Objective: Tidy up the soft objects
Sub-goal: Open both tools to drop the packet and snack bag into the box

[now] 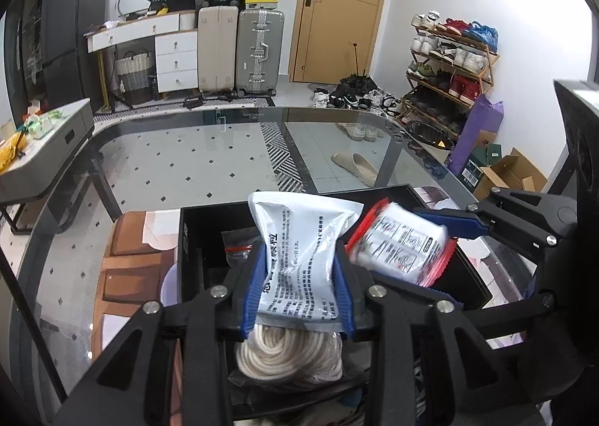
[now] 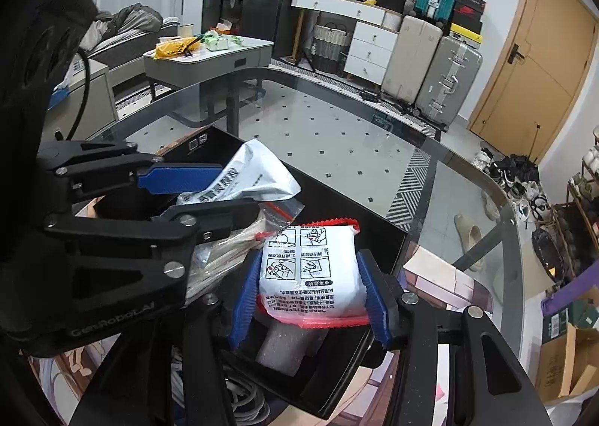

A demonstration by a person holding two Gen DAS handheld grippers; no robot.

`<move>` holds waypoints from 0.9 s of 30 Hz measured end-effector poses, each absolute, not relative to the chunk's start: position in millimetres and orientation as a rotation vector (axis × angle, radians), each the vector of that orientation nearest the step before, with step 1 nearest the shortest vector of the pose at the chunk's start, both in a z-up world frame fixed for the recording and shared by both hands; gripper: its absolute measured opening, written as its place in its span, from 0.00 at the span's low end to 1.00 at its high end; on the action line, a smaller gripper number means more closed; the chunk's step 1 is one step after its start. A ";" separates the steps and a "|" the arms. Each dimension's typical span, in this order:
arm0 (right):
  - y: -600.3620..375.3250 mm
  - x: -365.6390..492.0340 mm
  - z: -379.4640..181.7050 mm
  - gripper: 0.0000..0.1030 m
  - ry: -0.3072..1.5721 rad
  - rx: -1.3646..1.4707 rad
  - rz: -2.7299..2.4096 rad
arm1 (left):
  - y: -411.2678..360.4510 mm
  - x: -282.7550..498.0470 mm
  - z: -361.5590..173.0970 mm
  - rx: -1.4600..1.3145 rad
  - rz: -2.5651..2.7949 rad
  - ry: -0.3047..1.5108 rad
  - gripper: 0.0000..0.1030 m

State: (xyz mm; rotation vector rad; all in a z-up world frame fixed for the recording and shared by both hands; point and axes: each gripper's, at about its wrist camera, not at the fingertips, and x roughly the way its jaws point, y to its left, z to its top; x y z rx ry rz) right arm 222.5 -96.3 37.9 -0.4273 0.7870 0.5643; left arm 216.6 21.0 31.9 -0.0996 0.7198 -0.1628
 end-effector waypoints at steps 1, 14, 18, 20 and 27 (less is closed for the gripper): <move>-97.3 220.0 39.3 0.59 0.774 -0.419 0.563 | 24.9 216.9 31.9 -0.107 -0.162 0.722 0.36; -146.5 181.0 62.7 0.97 0.676 -0.252 0.470 | 32.2 183.2 45.2 -0.115 -0.151 0.697 0.80; -153.8 165.4 63.9 0.99 0.666 -0.199 0.470 | 34.8 165.3 51.4 -0.089 -0.102 0.654 1.00; -155.6 158.6 63.4 0.99 0.678 -0.168 0.473 | 39.5 156.9 54.3 -0.089 -0.092 0.635 1.00; -162.3 143.3 50.8 0.99 0.726 -0.109 0.501 | 58.6 134.8 51.2 -0.113 -0.069 0.640 1.00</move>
